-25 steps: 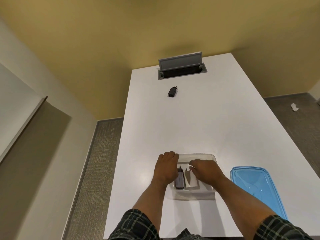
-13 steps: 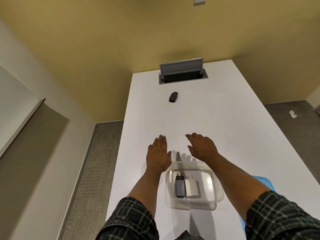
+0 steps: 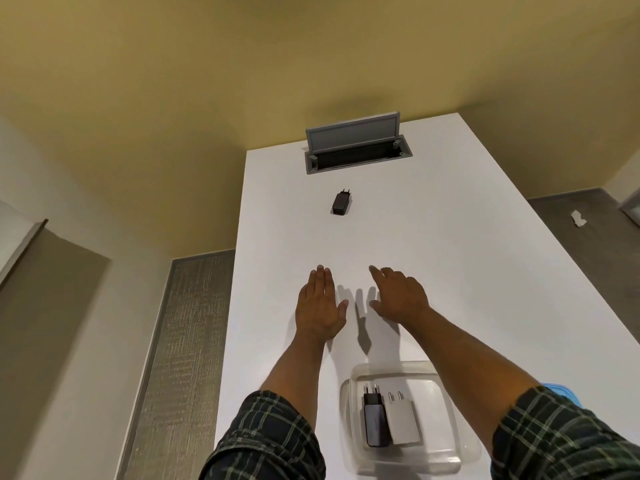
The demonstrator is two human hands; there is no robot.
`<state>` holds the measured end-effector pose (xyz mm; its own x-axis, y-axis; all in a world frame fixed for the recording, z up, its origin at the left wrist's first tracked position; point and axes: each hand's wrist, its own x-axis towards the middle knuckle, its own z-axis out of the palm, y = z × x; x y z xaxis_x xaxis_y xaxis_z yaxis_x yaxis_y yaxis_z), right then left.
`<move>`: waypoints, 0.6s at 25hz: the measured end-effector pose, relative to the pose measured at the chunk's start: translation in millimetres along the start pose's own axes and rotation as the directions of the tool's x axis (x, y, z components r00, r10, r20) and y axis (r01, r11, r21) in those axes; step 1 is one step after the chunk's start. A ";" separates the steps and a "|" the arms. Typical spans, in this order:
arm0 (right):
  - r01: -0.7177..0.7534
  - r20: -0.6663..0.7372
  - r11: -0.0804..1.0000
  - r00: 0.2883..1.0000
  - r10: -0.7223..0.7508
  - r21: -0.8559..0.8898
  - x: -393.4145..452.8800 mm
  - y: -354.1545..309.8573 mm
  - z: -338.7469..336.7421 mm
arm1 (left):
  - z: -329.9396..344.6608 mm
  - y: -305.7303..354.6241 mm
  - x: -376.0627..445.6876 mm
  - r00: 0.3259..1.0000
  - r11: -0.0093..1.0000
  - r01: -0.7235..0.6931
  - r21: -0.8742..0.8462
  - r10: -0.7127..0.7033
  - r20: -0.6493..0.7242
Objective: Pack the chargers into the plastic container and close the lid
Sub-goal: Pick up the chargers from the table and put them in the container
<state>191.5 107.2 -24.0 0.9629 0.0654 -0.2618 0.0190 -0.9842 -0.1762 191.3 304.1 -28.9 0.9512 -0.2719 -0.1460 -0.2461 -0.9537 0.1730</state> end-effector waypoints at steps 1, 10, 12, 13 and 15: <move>-0.009 0.015 1.000 1.000 0.009 0.005 9.4 0.3 2.6 | 3.3 -2.6 9.8 1.000 1.000 -0.001 -0.007 0.001 0.008; -0.044 0.093 0.997 0.995 0.038 0.060 99.9 -7.2 25.0 | 52.5 -31.5 78.4 0.999 0.998 0.032 -0.060 -0.029 0.041; -0.047 0.095 0.996 0.995 0.039 0.081 119.6 -9.0 29.2 | 65.4 -37.0 91.0 0.998 0.996 0.053 -0.073 -0.050 0.043; -0.048 0.088 0.995 0.995 0.040 0.091 130.7 -9.6 29.3 | 71.4 -38.8 96.3 0.997 0.995 0.063 -0.080 -0.060 0.041; -0.057 0.064 0.992 0.997 0.050 0.116 152.5 -10.0 28.4 | 82.6 -40.7 104.8 0.998 0.994 0.070 -0.081 -0.070 0.000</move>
<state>330.5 131.8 -89.2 0.9435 0.0266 -0.3302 -0.0672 -0.9607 -0.2694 285.6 303.8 -131.6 0.9661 -0.2043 -0.1579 -0.1631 -0.9569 0.2403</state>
